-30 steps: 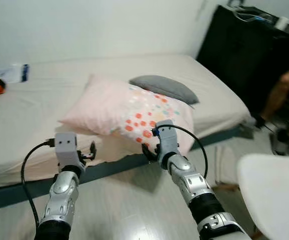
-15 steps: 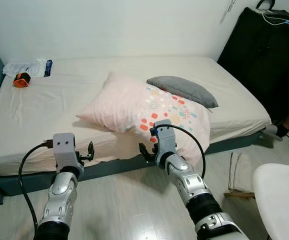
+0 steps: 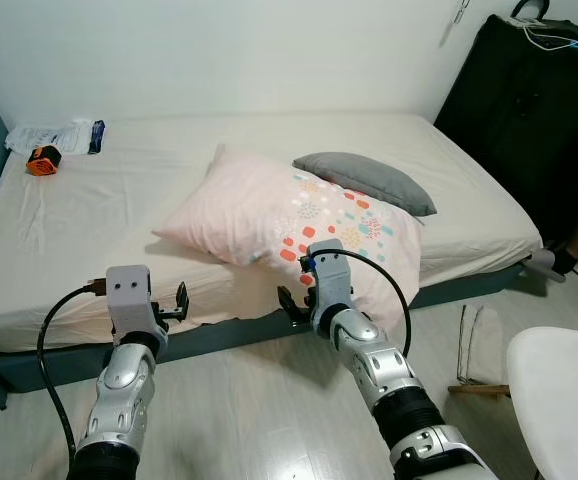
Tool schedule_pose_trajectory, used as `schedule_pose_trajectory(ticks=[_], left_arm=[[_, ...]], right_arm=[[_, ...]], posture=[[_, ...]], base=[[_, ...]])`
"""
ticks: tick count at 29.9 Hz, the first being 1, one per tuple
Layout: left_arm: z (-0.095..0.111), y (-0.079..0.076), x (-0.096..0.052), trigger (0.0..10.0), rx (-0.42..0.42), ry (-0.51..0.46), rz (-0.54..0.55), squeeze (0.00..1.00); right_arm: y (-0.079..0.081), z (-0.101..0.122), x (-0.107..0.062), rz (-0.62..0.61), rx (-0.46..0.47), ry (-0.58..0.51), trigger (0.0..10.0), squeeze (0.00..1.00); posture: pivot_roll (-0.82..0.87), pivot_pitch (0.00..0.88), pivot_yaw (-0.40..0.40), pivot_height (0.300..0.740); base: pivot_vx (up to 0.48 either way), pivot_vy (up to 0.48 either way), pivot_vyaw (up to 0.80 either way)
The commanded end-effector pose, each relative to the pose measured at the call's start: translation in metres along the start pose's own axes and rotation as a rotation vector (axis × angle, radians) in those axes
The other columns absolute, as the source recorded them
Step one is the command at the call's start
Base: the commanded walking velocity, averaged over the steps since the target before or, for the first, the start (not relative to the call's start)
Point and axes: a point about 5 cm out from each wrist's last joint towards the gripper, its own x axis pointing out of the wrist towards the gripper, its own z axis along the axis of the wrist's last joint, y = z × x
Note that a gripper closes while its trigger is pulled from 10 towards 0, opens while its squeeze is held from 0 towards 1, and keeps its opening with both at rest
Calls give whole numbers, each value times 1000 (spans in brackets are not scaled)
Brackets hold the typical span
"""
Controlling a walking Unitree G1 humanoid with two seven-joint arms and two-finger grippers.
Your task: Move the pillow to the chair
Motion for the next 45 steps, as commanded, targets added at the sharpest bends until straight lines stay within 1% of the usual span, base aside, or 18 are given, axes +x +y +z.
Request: schedule_pose_trajectory(ticks=[1, 16, 17, 21, 23, 26, 31, 45], left_arm=[[2, -2, -1, 10000, -6, -16, -9, 0], [-1, -1, -2, 10000, -7, -9, -10, 0], [-1, -1, -2, 10000, -8, -8, -10, 0], [-1, -1, -2, 10000, -8, -8, -10, 0], [-1, -1, -2, 10000, -9, -6, -10, 0], [-1, -1, -2, 10000, -9, -6, -8, 0], [-1, -1, -2, 10000, -11, -5, -5, 0], [-2, -1, 0, 10000, -17, 7, -15, 0]], right_arm=[[-5, -6, -1, -16, 21, 9, 10000, 0], [-4, -7, -2, -12, 14, 12, 10000, 0], [-3, -8, -1, -6, -2, 16, 10000, 0], [-2, -8, -1, -1, -13, 18, 10000, 0], [-1, -8, -1, 4, -32, 21, 10000, 0], [-1, -7, -1, 4, -32, 19, 10000, 0], [-3, -6, -1, 0, -4, 13, 10000, 0], [-3, -6, 0, -4, 4, 12, 10000, 0]], posture=[[45, 77, -103, 712], [47, 67, -102, 712], [46, 68, -103, 712], [46, 68, -103, 712], [46, 70, -104, 712], [46, 70, -104, 712], [45, 76, -105, 712], [43, 83, -105, 712]], base=[[405, 0, 0], [402, 0, 0], [390, 0, 0], [390, 0, 0], [382, 0, 800], [374, 0, 800], [334, 0, 0], [0, 0, 0]])
